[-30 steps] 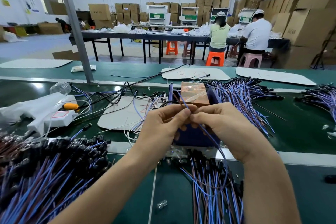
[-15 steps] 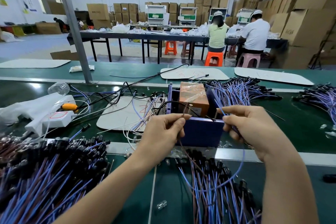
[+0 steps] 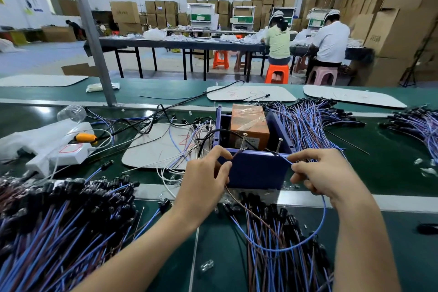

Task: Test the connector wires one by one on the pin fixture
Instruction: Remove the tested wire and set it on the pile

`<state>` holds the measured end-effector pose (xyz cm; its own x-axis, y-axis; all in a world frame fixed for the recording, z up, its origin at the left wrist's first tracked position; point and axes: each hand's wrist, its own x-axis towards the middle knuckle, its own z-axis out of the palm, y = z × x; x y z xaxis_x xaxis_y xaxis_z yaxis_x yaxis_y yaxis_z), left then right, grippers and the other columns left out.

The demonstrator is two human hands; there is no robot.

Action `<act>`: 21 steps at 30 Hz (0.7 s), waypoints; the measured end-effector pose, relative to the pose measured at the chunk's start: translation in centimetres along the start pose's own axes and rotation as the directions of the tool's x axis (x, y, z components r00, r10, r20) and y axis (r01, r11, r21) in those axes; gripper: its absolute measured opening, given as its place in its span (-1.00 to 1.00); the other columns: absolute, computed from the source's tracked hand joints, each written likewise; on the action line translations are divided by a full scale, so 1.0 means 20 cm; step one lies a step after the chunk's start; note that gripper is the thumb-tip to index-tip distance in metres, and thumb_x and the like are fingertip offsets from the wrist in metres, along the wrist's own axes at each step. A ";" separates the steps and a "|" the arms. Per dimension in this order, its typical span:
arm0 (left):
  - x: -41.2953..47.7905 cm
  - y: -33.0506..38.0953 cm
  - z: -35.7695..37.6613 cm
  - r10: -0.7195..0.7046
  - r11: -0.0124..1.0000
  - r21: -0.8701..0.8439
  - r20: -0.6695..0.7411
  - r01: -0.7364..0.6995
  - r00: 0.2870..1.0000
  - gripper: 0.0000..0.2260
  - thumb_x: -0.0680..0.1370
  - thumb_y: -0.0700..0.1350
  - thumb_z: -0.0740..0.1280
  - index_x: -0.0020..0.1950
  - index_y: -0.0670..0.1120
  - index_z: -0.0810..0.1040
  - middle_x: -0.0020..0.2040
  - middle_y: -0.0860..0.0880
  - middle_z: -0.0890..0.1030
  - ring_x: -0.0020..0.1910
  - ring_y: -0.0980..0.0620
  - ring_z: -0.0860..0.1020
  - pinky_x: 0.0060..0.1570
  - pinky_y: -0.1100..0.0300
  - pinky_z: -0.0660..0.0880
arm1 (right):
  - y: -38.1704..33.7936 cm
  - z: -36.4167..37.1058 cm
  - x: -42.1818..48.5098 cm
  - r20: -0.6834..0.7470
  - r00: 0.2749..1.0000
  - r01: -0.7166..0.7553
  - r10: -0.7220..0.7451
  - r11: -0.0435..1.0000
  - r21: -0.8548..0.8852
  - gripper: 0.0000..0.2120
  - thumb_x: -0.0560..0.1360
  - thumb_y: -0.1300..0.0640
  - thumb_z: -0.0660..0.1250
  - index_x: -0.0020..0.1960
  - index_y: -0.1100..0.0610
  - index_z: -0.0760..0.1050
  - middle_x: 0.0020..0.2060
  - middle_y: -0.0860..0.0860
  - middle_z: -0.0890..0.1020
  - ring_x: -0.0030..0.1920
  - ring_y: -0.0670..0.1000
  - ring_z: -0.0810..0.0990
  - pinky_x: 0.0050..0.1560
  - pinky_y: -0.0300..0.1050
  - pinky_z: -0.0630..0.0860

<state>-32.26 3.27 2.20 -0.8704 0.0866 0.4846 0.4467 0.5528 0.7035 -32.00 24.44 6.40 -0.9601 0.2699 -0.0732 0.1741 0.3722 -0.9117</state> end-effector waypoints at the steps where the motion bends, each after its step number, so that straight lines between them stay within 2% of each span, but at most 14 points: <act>1: 0.00 0.00 0.00 0.006 1.000 -0.001 -0.007 -0.006 1.000 -0.87 0.58 -0.20 0.30 -0.05 0.04 0.49 -0.45 0.06 0.56 -0.57 0.21 0.46 -0.48 0.33 0.44 | 0.00 0.00 0.00 0.002 1.000 0.008 -0.008 1.000 0.005 -0.79 0.48 0.39 0.28 -0.14 0.12 0.59 -0.56 0.10 0.58 -0.62 -0.04 0.25 -0.60 -0.30 0.21; 4: 0.01 -0.01 0.01 0.012 1.000 0.001 -0.016 -0.012 1.000 -0.89 0.58 -0.20 0.30 -0.02 0.02 0.52 -0.44 0.05 0.58 -0.57 0.18 0.47 -0.46 0.28 0.48 | 0.00 -0.01 0.00 0.010 1.000 0.018 -0.018 1.000 0.025 -0.79 0.48 0.39 0.27 -0.13 0.14 0.61 -0.56 0.11 0.58 -0.64 -0.05 0.23 -0.63 -0.32 0.19; 8: 0.01 -0.01 0.01 0.011 1.000 0.002 -0.014 -0.011 1.000 -0.89 0.58 -0.18 0.31 0.04 -0.01 0.58 -0.41 0.05 0.59 -0.53 0.22 0.49 -0.41 0.30 0.50 | 0.00 -0.02 0.00 0.003 1.000 0.022 -0.022 1.000 0.006 -0.78 0.48 0.38 0.28 -0.14 0.13 0.63 -0.55 0.11 0.59 -0.65 -0.06 0.24 -0.63 -0.31 0.20; 14: 0.01 0.00 0.00 0.064 0.997 0.049 -0.028 -0.063 0.998 -0.88 0.57 -0.15 0.34 0.08 -0.09 0.62 -0.40 0.16 0.53 -0.47 0.41 0.49 -0.31 0.57 0.37 | 0.00 -0.02 0.01 -0.001 1.000 0.019 -0.019 1.000 0.007 -0.82 0.49 0.36 0.29 -0.12 0.15 0.62 -0.57 0.09 0.57 -0.66 -0.07 0.24 -0.65 -0.32 0.20; 21: 0.01 -0.01 -0.01 0.068 0.997 0.034 -0.018 -0.067 0.998 -0.85 0.57 -0.14 0.33 0.10 -0.10 0.61 -0.38 0.18 0.54 -0.46 0.35 0.51 -0.30 0.52 0.41 | 0.00 -0.02 0.01 0.007 1.000 0.026 -0.026 1.000 0.012 -0.82 0.49 0.37 0.29 -0.14 0.16 0.62 -0.58 0.08 0.57 -0.65 -0.06 0.23 -0.66 -0.31 0.19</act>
<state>-32.52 3.06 2.32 -0.8343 0.1090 0.5405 0.4967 0.5740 0.6510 -32.07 24.74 6.58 -0.9658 0.2541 -0.0521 0.1464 0.3680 -0.9182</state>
